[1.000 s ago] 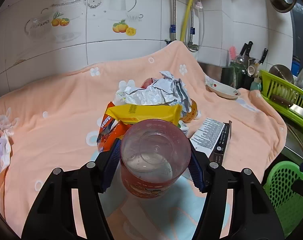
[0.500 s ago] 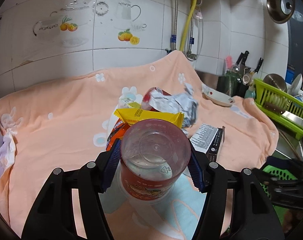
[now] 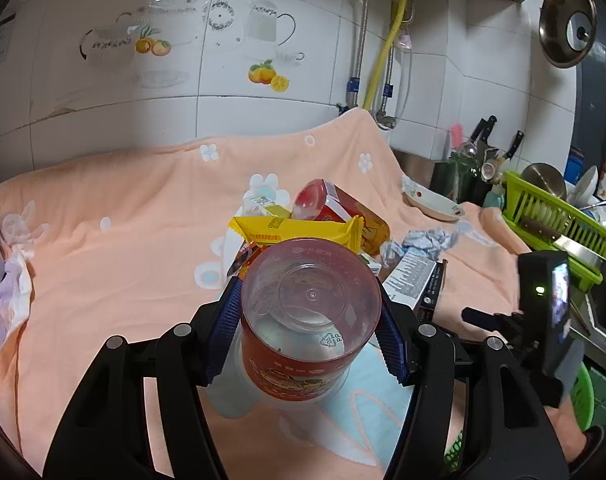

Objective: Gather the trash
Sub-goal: 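Grasp the black box with the right gripper while the left holds the red tumbler, then carry both over the green basket, right drops black box while left drops red tumbler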

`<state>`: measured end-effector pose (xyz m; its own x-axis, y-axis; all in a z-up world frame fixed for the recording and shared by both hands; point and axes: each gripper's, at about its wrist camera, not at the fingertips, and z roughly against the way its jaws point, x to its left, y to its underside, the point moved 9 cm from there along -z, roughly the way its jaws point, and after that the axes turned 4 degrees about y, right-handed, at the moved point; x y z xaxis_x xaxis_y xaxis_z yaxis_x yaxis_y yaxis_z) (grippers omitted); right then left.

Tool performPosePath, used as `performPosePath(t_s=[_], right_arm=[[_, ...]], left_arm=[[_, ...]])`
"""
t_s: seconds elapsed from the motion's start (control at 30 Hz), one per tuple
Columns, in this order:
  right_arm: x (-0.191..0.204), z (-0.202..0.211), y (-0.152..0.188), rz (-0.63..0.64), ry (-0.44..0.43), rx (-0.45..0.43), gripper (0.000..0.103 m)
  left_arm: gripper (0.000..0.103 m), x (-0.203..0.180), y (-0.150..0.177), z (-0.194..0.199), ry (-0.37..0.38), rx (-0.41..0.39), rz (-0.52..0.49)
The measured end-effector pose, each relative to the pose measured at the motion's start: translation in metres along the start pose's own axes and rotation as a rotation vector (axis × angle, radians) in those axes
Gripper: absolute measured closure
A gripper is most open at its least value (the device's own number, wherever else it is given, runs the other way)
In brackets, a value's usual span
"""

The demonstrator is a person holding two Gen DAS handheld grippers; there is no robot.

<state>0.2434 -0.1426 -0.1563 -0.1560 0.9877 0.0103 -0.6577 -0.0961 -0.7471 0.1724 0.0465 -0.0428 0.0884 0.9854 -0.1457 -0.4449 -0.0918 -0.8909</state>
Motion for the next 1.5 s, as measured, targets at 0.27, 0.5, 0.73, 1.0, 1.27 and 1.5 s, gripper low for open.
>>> performPosePath(t_s=[0.27, 0.5, 0.73, 1.0, 1.27, 1.5], right_arm=[[0.003, -0.023, -0.004, -0.008, 0.037, 0.029, 0.036], [-0.011, -0.023, 0.0, -0.058, 0.054, 0.033, 0.063], [-0.027, 0.002, 0.007, -0.1, 0.025, -0.014, 0.08], [-0.042, 0.033, 0.018, -0.148, -0.02, -0.058, 0.082], [-0.05, 0.033, 0.032, -0.194, -0.053, -0.015, 0.08], [-0.051, 0.029, 0.032, -0.209, -0.04, -0.024, 0.057]], left_arm=[[0.042, 0.001, 0.001, 0.0, 0.016, 0.002, 0.003], [0.042, 0.0, 0.0, 0.004, 0.022, -0.002, 0.003], [0.042, -0.008, 0.0, 0.012, 0.034, -0.013, -0.001], [0.042, -0.018, -0.001, 0.02, 0.055, -0.022, -0.004], [0.042, -0.024, 0.001, 0.023, 0.066, -0.02, -0.008], [0.042, -0.02, 0.004, 0.022, 0.068, -0.012, -0.001]])
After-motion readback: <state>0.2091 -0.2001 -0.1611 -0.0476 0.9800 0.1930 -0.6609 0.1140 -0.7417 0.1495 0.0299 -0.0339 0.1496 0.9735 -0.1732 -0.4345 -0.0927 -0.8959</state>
